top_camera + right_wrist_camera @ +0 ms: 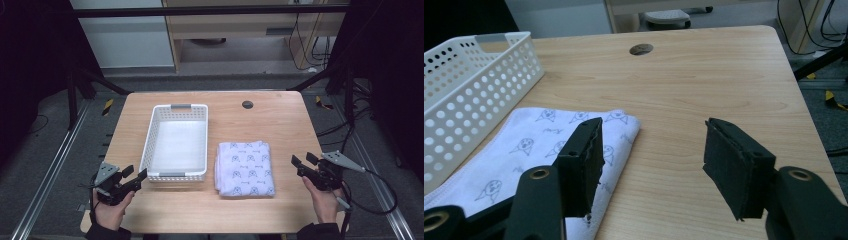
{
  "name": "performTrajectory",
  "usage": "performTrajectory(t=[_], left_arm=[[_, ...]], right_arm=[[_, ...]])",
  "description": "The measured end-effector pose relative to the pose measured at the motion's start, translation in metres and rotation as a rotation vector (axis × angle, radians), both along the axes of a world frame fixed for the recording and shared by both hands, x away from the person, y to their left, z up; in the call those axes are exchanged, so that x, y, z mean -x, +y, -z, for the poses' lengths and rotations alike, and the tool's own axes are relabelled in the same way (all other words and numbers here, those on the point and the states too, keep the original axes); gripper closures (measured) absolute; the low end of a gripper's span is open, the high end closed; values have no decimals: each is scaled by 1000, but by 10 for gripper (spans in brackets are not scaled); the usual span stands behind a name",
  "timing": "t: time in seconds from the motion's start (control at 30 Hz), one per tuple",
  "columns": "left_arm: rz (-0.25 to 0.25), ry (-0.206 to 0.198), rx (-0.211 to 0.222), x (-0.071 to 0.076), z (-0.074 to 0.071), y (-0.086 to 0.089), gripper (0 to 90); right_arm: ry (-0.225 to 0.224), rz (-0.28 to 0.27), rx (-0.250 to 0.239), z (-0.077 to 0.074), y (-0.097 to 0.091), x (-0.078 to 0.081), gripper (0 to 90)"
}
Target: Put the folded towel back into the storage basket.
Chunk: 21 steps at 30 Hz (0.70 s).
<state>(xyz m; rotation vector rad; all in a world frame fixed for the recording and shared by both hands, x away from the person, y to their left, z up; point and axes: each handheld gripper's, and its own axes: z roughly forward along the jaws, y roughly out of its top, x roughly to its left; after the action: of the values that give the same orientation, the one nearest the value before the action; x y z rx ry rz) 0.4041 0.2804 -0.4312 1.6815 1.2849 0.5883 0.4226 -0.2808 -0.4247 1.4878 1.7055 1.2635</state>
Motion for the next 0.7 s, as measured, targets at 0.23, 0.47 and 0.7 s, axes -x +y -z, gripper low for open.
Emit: performTrajectory(t=[0.23, 0.47, 0.7], left_arm=[[43, -6, 16, 4, -5, -16, 426], [89, -25, -7, 1, -16, -36, 421], [121, -64, 3, -5, -37, -61, 413]], right_arm=[[-7, -33, 0, -7, 7, -1, 398], [-32, -52, 16, -21, 14, -10, 379], [-52, -79, 10, -35, 25, -19, 330]])
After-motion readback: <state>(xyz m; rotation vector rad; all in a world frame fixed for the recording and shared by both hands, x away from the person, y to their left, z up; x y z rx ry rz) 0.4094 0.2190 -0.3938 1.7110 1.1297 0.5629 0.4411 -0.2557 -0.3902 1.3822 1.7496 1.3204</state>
